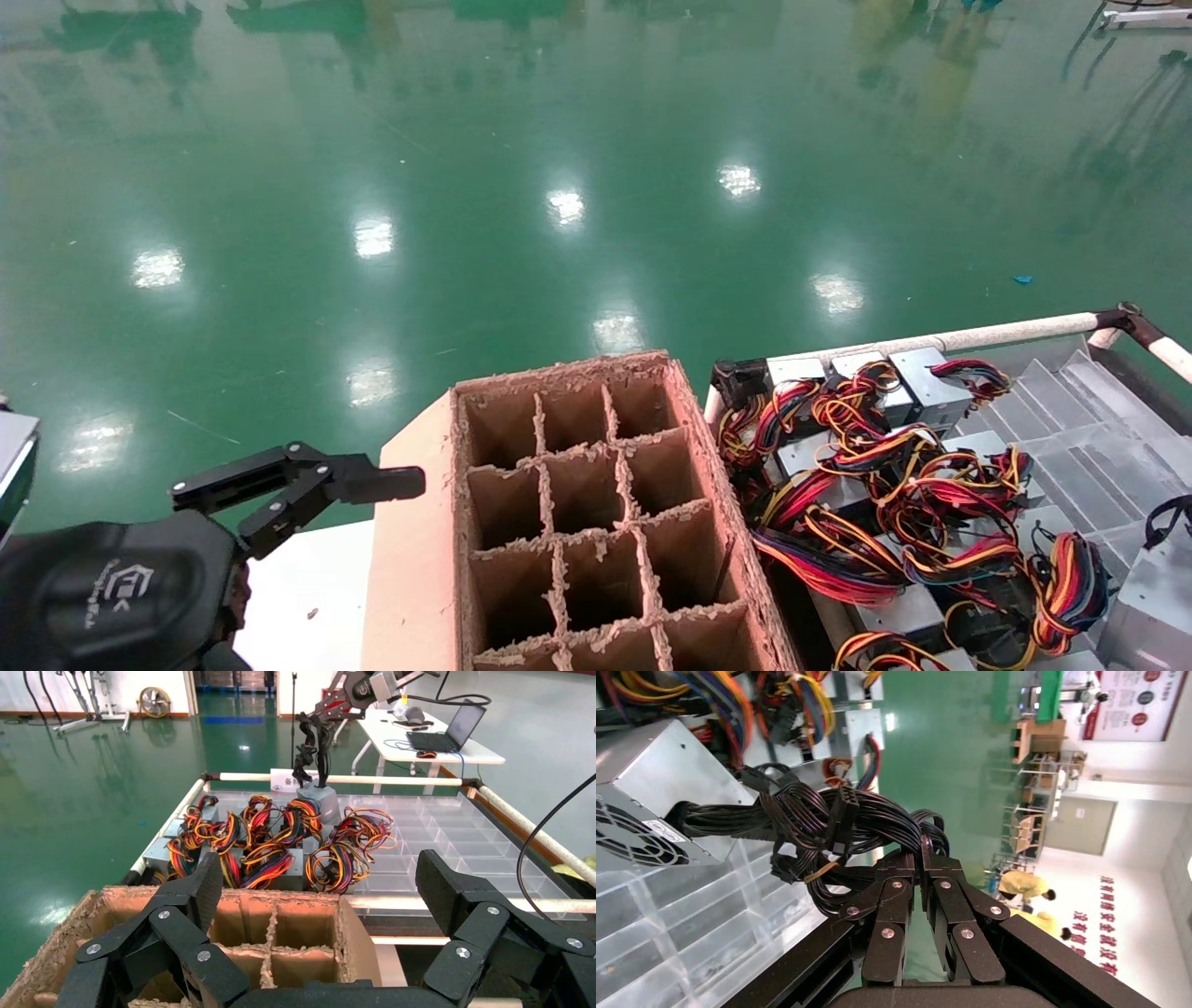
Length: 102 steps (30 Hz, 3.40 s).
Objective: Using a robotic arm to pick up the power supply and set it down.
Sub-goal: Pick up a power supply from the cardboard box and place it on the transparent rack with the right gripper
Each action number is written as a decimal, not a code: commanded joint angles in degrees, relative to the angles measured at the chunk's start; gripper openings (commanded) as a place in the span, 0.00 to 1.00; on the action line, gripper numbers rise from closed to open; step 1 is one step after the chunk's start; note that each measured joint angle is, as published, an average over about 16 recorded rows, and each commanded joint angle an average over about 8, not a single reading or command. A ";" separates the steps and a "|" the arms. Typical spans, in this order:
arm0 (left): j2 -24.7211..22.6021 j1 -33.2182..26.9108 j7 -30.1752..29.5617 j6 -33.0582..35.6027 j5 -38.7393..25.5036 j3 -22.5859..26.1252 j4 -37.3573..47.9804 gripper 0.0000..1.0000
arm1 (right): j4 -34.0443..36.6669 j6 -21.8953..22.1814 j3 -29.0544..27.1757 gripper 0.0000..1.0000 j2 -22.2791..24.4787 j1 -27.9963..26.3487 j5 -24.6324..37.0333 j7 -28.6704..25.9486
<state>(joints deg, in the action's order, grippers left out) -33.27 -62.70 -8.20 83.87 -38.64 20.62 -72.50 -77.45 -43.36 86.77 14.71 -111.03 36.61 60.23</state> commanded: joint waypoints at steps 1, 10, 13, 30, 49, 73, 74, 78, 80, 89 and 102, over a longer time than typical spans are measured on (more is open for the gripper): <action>0.00 0.00 0.00 0.00 0.00 0.00 0.00 1.00 | 0.02 0.09 0.02 0.00 -0.27 0.19 0.37 -0.04; 0.00 0.00 0.00 0.00 0.00 0.01 0.00 1.00 | -0.01 -0.52 0.16 0.00 1.21 0.89 1.23 -0.34; 0.00 0.00 0.00 0.00 0.01 0.01 0.00 1.00 | 0.00 -1.52 0.03 0.00 2.21 1.85 2.21 -1.29; 0.01 0.00 0.01 -0.01 0.01 0.02 0.00 1.00 | 0.16 -3.71 -4.75 0.00 9.18 6.79 8.33 -8.05; 0.01 -0.01 0.01 -0.01 0.02 0.03 0.00 1.00 | 0.17 -3.84 -6.15 0.00 10.68 8.49 10.08 -9.73; 0.02 -0.01 0.02 -0.02 0.03 0.04 0.00 1.00 | 0.06 -4.22 -9.08 0.00 9.31 10.97 12.79 -11.64; 0.02 -0.01 0.02 -0.02 0.03 0.05 0.00 1.00 | 0.04 -4.54 -9.30 0.00 9.62 11.09 12.88 -11.68; 0.02 -0.01 0.02 -0.02 0.03 0.05 0.00 1.00 | 0.02 -5.91 -9.89 0.00 11.12 11.28 12.89 -11.55; 0.02 -0.01 0.02 -0.02 0.03 0.05 0.00 1.00 | 0.04 -6.42 -9.94 0.00 11.87 11.21 12.76 -11.38; 0.02 -0.01 0.03 -0.02 0.04 0.05 0.00 1.00 | 0.16 -6.19 -8.60 0.00 12.75 10.31 12.07 -10.88; 0.02 -0.02 0.03 -0.02 0.04 0.06 0.00 1.00 | -0.11 -2.32 -8.49 0.00 3.59 11.14 13.82 -12.78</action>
<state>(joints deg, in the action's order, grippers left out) -33.24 -62.71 -8.17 83.85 -38.60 20.68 -72.50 -77.56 -46.15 78.17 18.60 -99.74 50.70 47.18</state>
